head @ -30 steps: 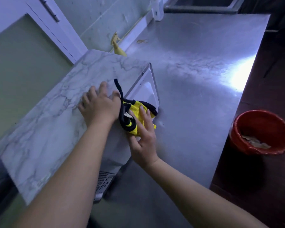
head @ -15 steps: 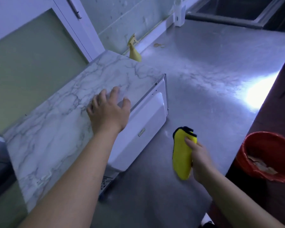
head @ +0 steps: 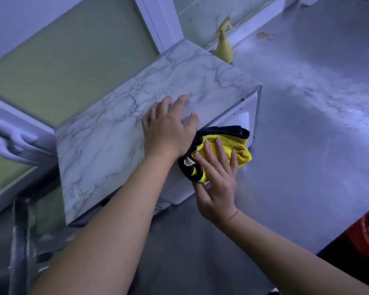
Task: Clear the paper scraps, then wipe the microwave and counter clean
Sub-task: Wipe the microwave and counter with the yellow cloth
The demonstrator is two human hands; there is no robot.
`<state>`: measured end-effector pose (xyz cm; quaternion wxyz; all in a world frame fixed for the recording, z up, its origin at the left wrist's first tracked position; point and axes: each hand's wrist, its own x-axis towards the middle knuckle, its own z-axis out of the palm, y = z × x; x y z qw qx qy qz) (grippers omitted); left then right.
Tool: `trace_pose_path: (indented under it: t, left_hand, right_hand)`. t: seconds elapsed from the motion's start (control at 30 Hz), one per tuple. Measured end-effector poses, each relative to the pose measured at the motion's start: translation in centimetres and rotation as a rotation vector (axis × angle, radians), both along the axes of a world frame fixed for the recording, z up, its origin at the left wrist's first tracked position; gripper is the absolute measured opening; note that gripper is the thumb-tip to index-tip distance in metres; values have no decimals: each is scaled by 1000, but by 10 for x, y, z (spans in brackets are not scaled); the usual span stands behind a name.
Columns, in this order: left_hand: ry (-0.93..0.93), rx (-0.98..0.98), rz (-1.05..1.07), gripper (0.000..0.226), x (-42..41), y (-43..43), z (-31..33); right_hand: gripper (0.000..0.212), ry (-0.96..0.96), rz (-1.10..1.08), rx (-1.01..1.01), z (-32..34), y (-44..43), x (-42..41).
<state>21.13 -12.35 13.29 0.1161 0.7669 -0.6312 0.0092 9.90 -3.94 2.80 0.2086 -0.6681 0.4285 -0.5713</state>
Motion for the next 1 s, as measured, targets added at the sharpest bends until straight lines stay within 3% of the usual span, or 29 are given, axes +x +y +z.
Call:
trace_pose_path:
  t: [0.4, 0.5, 0.6, 0.67, 0.77, 0.9, 1.0]
  left_hand:
    - [0, 13, -6, 57, 0, 2, 0]
    - [-2, 14, -1, 57, 0, 2, 0]
    - [-8, 4, 4, 57, 0, 2, -1]
    - [-3, 0, 9, 58, 0, 1, -2]
    - [-1, 0, 12, 57, 0, 1, -2]
    - [-4, -8, 4, 55, 1, 1, -1]
    - [-4, -14, -7, 57, 1, 1, 0]
  right_hand:
    - [54, 304, 300, -300, -77, -30, -55]
    - [52, 359, 305, -220, -101, -19, -62]
    - [55, 322, 298, 1, -116, 4, -58]
    - [59, 169, 332, 186, -113, 22, -46]
    - [59, -208, 369, 589, -97, 45, -35]
    - [24, -742, 313, 1238, -80, 55, -54]
    - [28, -1125, 274, 1484, -78, 48, -85]
